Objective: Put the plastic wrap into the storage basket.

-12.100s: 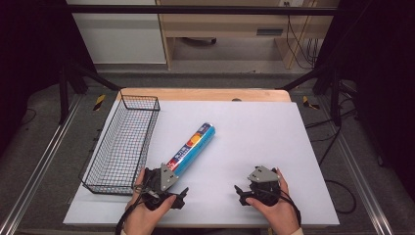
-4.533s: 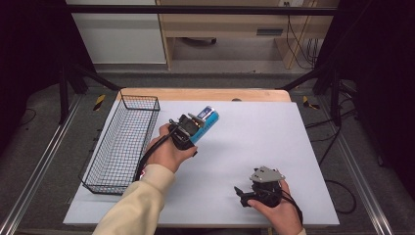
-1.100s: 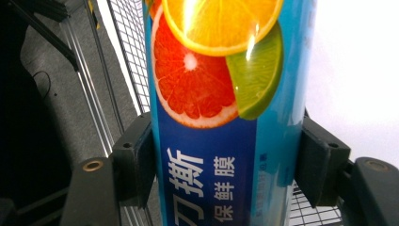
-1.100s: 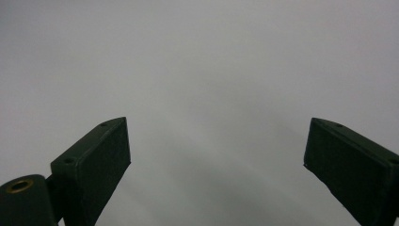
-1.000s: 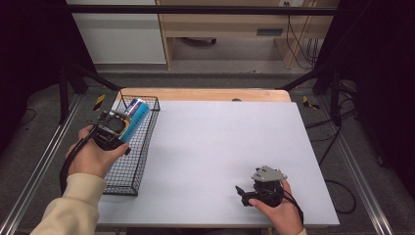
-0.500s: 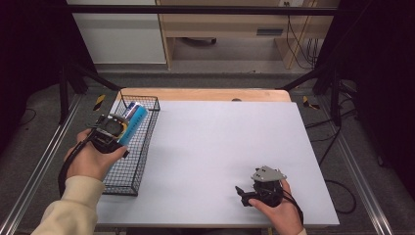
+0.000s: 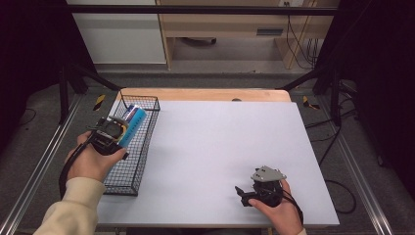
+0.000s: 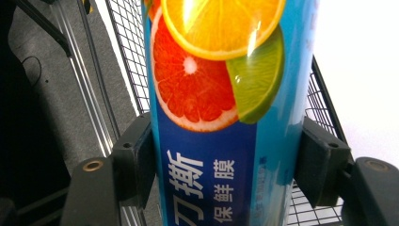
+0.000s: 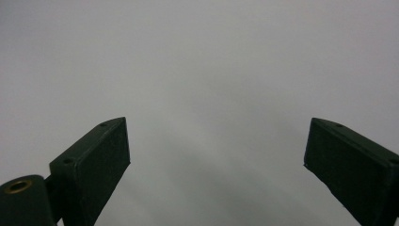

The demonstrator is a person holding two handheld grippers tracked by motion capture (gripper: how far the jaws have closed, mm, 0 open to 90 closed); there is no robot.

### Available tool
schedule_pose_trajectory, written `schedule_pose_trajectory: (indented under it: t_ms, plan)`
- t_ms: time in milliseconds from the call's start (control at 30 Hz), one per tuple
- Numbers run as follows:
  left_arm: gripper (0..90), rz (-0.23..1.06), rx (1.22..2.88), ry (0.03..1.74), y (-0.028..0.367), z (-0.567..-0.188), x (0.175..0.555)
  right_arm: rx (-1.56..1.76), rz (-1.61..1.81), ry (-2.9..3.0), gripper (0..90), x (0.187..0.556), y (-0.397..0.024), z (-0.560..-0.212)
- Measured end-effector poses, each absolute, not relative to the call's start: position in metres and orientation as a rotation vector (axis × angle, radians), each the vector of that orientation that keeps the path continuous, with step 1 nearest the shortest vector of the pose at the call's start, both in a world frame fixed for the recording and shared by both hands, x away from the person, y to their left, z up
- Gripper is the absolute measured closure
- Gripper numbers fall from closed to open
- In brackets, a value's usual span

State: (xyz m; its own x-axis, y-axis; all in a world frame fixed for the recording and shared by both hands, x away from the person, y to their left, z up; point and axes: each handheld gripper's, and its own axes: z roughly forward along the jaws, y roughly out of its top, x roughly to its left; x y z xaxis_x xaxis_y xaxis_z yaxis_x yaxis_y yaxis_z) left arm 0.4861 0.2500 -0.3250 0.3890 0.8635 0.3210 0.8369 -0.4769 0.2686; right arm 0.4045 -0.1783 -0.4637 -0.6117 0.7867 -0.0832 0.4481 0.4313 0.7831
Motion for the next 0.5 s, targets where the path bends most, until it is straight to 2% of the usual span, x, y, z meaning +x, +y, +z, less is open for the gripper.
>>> schedule_pose_trajectory:
  t_ms: [500]
  plan:
    - [32.1,0.634,2.562,1.570,0.2494,-0.3324,0.4918,1.041,1.036,2.251,7.7,0.4049,-0.1779,-0.4641]
